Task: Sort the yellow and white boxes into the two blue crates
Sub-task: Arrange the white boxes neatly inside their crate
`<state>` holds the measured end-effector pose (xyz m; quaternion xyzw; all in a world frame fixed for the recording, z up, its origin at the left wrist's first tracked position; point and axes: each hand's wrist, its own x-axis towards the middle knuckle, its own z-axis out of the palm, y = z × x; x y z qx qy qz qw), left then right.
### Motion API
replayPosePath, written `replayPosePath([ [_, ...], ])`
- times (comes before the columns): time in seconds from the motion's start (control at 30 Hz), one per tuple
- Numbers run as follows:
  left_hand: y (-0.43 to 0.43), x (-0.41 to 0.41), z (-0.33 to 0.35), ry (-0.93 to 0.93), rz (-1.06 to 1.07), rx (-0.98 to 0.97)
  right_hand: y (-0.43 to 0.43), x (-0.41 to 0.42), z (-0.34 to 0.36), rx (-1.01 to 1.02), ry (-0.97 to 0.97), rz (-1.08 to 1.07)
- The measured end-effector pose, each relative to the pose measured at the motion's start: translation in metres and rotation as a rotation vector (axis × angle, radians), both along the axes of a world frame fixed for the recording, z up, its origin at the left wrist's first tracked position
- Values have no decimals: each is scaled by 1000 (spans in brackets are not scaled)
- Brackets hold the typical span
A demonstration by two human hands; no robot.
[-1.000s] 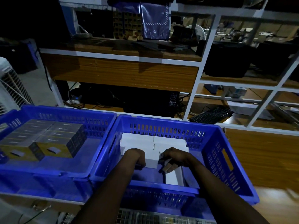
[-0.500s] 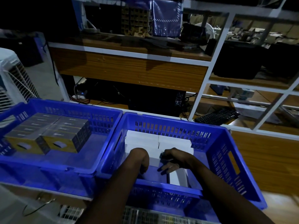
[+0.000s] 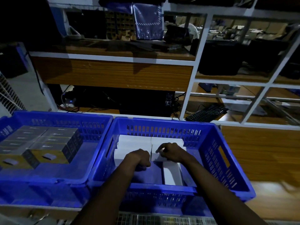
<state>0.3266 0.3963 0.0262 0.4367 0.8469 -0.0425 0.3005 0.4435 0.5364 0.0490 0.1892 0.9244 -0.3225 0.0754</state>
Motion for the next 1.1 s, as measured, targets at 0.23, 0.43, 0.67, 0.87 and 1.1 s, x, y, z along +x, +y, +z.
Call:
replayPosePath([
  [0.23, 20, 12, 6, -47, -63, 243, 47, 77, 24, 244, 259, -255],
  [0.43, 55, 34, 11, 429, -577, 223, 112, 155, 21, 574, 80, -362],
  [0.67, 82, 42, -19, 643, -1078, 95, 123, 159, 1, 527, 107, -349],
  [0.87, 92, 55, -34, 665, -1226, 0, 120, 161, 1, 555, 118, -344],
  [1.1, 87, 63, -13, 654, -1178, 41, 113, 161, 10, 538, 111, -374],
])
